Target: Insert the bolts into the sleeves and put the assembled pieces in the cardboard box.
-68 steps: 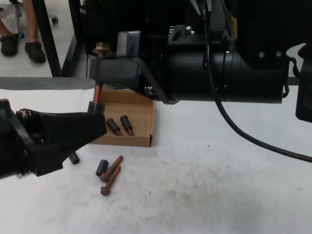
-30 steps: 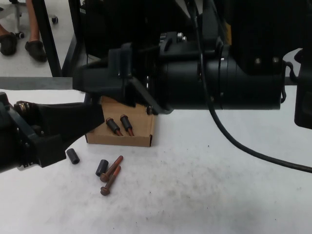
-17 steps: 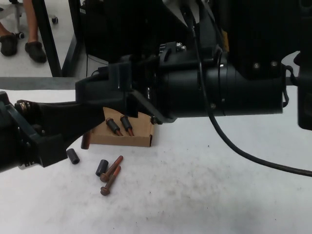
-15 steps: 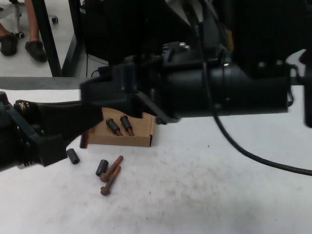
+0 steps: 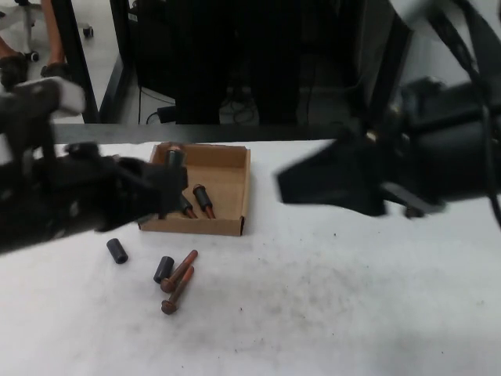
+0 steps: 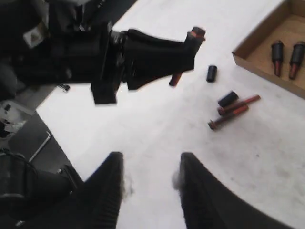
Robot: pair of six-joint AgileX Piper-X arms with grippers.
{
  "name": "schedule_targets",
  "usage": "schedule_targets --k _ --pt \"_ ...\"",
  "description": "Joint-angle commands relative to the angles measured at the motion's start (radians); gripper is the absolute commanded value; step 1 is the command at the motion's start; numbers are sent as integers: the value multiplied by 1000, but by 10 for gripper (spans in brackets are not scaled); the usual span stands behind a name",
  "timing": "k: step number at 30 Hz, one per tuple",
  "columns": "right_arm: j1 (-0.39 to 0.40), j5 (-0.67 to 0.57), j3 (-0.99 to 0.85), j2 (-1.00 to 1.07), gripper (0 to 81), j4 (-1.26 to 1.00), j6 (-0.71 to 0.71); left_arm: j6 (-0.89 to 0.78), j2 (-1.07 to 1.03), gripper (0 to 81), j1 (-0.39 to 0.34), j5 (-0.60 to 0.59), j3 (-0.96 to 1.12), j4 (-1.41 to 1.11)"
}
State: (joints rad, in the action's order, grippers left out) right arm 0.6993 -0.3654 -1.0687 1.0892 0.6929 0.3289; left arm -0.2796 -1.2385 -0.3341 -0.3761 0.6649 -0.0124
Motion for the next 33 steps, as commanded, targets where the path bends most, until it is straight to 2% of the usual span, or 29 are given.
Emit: schedule_targets --k 1,5,6,14,20,22,28,30,33 --pt "-39 -12 0 -14 253 134 -86 19 -75 8 27 -33 60 -31" --pt "-85 -12 1 -14 25 191 -152 19 -285 8 81 -66 229 -27" --pt "-94 -12 1 -14 1 195 -156 19 -331 8 92 -66 272 -24" --pt "-124 -12 1 -14 3 188 -156 93 -644 8 116 -61 580 170" --pt "-124 -12 1 -14 3 185 -156 104 -765 8 103 -9 706 304" --pt "-124 -12 1 -14 3 185 -156 102 -777 78 103 11 717 308" --pt "-124 -12 1 -14 3 185 -156 105 -776 391 103 97 717 302" --pt "-124 -12 1 -14 3 185 -156 105 -776 445 103 97 717 307" --pt "-124 -12 1 -14 3 185 -156 105 -776 459 103 89 717 328"
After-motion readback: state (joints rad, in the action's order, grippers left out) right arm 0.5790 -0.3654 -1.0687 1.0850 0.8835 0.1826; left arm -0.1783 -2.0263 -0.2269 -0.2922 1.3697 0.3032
